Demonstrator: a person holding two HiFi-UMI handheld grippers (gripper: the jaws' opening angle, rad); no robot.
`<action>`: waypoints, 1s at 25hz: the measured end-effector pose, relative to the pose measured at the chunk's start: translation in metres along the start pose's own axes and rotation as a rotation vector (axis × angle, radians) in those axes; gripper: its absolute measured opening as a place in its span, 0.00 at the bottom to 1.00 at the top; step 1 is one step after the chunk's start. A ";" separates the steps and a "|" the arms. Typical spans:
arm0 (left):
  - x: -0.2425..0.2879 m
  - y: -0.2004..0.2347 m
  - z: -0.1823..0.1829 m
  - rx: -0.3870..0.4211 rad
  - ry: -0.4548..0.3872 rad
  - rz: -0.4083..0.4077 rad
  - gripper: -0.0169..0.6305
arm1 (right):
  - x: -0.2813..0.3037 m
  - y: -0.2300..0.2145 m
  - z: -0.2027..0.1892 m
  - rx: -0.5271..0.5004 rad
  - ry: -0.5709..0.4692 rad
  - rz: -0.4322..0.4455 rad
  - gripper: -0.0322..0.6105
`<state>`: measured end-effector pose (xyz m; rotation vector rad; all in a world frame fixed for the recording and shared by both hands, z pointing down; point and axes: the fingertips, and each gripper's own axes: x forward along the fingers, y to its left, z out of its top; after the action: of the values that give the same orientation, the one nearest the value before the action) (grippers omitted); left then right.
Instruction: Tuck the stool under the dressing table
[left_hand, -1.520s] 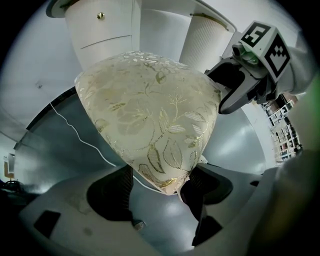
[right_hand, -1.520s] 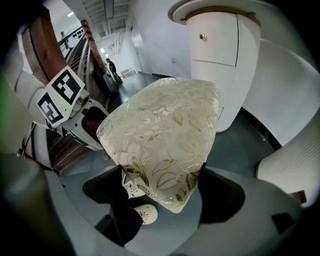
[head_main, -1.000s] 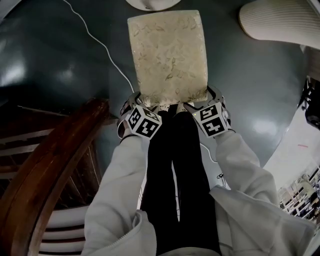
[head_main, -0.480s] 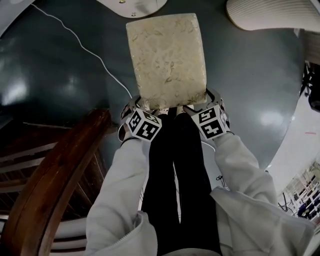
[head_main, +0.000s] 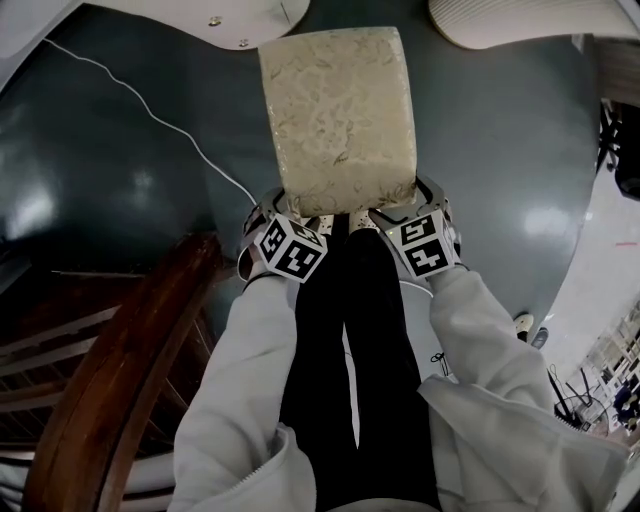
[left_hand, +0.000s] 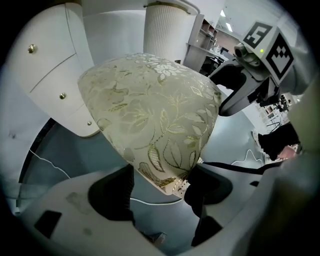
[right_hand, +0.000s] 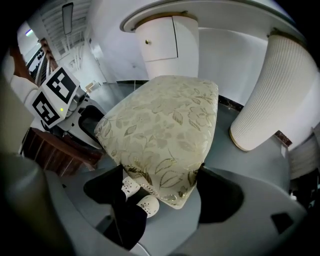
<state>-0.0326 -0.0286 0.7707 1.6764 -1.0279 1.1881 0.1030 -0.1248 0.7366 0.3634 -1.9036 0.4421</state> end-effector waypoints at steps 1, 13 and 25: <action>0.001 0.001 0.004 0.011 -0.002 -0.001 0.56 | -0.001 -0.003 -0.001 0.009 -0.002 -0.005 0.85; 0.010 0.005 0.049 0.123 -0.022 -0.031 0.56 | -0.009 -0.037 -0.003 0.114 -0.019 -0.080 0.84; 0.011 0.015 0.075 0.169 -0.027 -0.051 0.56 | -0.012 -0.058 0.007 0.150 0.004 -0.099 0.83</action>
<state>-0.0218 -0.1053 0.7670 1.8432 -0.9166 1.2502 0.1281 -0.1788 0.7310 0.5524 -1.8443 0.5207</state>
